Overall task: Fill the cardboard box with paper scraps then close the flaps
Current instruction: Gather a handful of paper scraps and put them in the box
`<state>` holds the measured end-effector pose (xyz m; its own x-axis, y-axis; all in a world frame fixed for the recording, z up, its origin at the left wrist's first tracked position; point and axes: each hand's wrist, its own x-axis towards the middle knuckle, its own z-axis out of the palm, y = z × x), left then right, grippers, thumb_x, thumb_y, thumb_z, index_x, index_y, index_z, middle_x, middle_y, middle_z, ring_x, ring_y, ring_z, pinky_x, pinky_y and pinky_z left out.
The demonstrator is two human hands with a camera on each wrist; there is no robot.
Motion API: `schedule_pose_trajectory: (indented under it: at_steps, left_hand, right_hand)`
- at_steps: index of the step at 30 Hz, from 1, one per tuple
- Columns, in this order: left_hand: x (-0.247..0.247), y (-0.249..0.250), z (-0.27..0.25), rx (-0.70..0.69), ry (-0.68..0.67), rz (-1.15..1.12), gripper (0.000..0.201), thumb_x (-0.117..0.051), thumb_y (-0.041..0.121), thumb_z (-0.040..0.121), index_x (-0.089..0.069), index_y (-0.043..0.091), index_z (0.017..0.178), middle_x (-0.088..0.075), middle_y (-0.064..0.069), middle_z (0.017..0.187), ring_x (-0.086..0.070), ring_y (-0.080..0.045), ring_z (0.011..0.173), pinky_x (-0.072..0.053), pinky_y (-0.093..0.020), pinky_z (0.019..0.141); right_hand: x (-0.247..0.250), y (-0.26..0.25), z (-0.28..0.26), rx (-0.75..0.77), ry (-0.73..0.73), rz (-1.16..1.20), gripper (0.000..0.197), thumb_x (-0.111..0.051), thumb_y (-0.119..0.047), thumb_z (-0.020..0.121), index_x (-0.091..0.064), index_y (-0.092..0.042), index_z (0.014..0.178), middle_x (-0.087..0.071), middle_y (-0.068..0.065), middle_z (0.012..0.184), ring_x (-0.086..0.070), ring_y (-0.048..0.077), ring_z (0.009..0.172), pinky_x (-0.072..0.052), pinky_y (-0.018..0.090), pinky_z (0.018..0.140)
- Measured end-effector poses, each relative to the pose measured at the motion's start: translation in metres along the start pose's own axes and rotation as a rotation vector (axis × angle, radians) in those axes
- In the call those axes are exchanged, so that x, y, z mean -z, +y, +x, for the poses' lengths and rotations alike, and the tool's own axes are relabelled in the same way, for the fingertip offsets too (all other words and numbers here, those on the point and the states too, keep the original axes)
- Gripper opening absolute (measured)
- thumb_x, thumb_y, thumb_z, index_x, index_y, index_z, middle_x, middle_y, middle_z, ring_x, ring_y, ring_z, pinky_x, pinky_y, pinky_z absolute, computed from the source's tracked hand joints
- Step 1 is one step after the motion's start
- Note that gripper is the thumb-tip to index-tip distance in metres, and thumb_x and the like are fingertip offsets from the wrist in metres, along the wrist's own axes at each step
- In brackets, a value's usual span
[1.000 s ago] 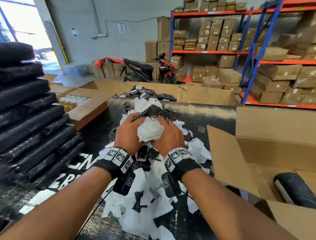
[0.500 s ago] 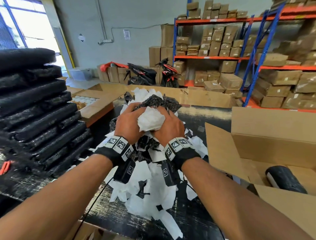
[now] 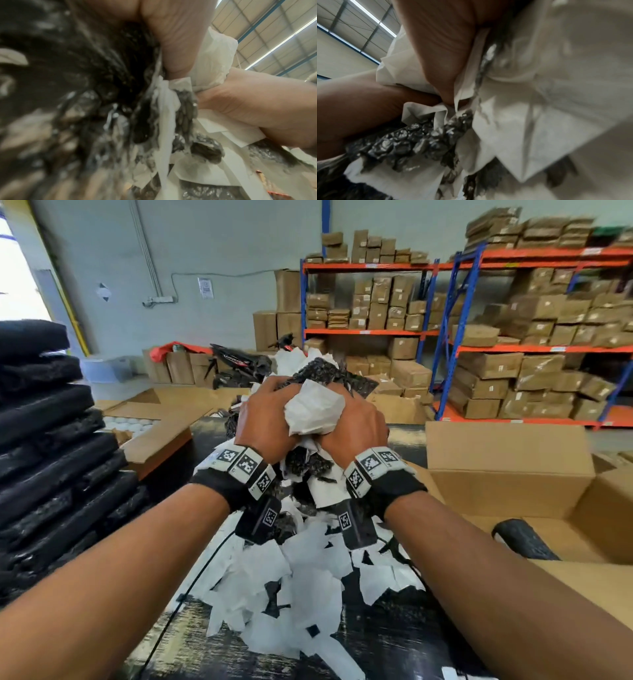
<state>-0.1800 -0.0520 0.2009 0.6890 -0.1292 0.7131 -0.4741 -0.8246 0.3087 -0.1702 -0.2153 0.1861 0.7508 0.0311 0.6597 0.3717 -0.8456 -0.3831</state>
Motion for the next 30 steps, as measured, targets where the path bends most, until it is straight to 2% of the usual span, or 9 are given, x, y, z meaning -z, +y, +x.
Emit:
schedule_pose_trajectory:
  at_steps: [5,10,13,15,18,21,25,28,30]
  left_hand:
    - [-0.022,0.047,0.027,-0.116,-0.004,-0.083,0.045,-0.072,0.032,0.072,-0.073,0.025,0.116,-0.066,-0.01,0.119,-0.068,-0.033,0.099,-0.055,-0.037,0.079]
    - [-0.067,0.113,0.039,-0.183,-0.036,-0.227,0.043,-0.073,0.031,0.074,-0.073,0.028,0.117,-0.065,-0.008,0.119,-0.068,-0.03,0.101,-0.049,-0.028,0.078]
    - [-0.097,0.159,0.04,-0.213,-0.062,-0.3,0.041,-0.075,0.03,0.075,-0.074,0.028,0.116,-0.066,-0.007,0.118,-0.067,-0.027,0.099,-0.041,-0.022,0.074]
    - [-0.117,0.189,0.041,-0.239,-0.085,-0.348,0.042,-0.073,0.033,0.074,-0.074,0.028,0.116,-0.066,-0.006,0.118,-0.068,-0.027,0.098,-0.047,-0.024,0.076]
    - [-0.15,0.23,0.043,-0.27,-0.131,-0.382,0.046,-0.068,0.039,0.073,-0.073,0.028,0.116,-0.065,-0.008,0.118,-0.067,-0.03,0.098,-0.054,-0.033,0.079]
    - [-0.187,0.263,0.047,-0.266,-0.166,-0.396,0.047,-0.073,0.04,0.075,-0.07,0.029,0.12,-0.063,-0.007,0.121,-0.067,-0.029,0.101,-0.054,-0.034,0.081]
    - [-0.244,0.293,0.049,-0.253,-0.257,-0.325,0.056,-0.078,0.042,0.075,-0.065,0.029,0.128,-0.059,-0.008,0.125,-0.065,-0.032,0.101,-0.056,-0.039,0.082]
    - [-0.284,0.305,0.048,-0.249,-0.368,-0.241,0.063,-0.08,0.046,0.075,-0.061,0.031,0.133,-0.057,-0.008,0.126,-0.064,-0.034,0.104,-0.055,-0.043,0.083]
    - [-0.306,0.309,0.046,-0.248,-0.461,-0.193,0.063,-0.079,0.048,0.076,-0.059,0.032,0.134,-0.057,-0.008,0.123,-0.061,-0.034,0.107,-0.053,-0.042,0.084]
  right_hand:
    - [0.058,0.029,0.003,-0.034,0.036,-0.106,0.074,-0.082,-0.058,0.062,-0.058,-0.027,0.125,-0.07,0.005,0.11,-0.066,0.034,0.099,-0.053,0.038,0.076]
    - [0.116,0.083,-0.008,-0.096,0.093,-0.284,0.06,-0.076,-0.053,0.07,-0.06,-0.027,0.121,-0.072,0.004,0.108,-0.068,0.033,0.098,-0.057,0.039,0.076]
    - [0.15,0.122,-0.021,-0.158,0.092,-0.363,0.06,-0.073,-0.053,0.07,-0.061,-0.027,0.123,-0.072,0.004,0.11,-0.068,0.033,0.098,-0.057,0.039,0.077]
    - [0.171,0.15,-0.029,-0.175,0.078,-0.404,0.065,-0.066,-0.061,0.068,-0.061,-0.028,0.124,-0.072,0.001,0.112,-0.068,0.031,0.1,-0.057,0.038,0.078]
    - [0.198,0.19,-0.038,-0.216,0.046,-0.45,0.063,-0.062,-0.06,0.069,-0.063,-0.027,0.123,-0.072,0.004,0.109,-0.068,0.033,0.099,-0.056,0.039,0.078]
    - [0.223,0.232,-0.043,-0.238,-0.02,-0.505,0.059,-0.065,-0.059,0.072,-0.064,-0.026,0.121,-0.072,0.007,0.107,-0.067,0.036,0.097,-0.052,0.037,0.075]
    - [0.246,0.297,-0.042,-0.196,-0.155,-0.556,0.055,-0.075,-0.049,0.076,-0.063,-0.02,0.121,-0.073,0.01,0.104,-0.066,0.038,0.095,-0.05,0.038,0.077]
    - [0.251,0.352,-0.035,-0.146,-0.332,-0.59,0.056,-0.069,-0.057,0.075,-0.057,-0.023,0.118,-0.072,0.007,0.101,-0.066,0.036,0.09,-0.053,0.038,0.073]
    - [0.248,0.388,-0.031,-0.15,-0.447,-0.589,0.055,-0.068,-0.061,0.073,-0.056,-0.026,0.114,-0.07,0.004,0.1,-0.065,0.035,0.092,-0.054,0.039,0.074]
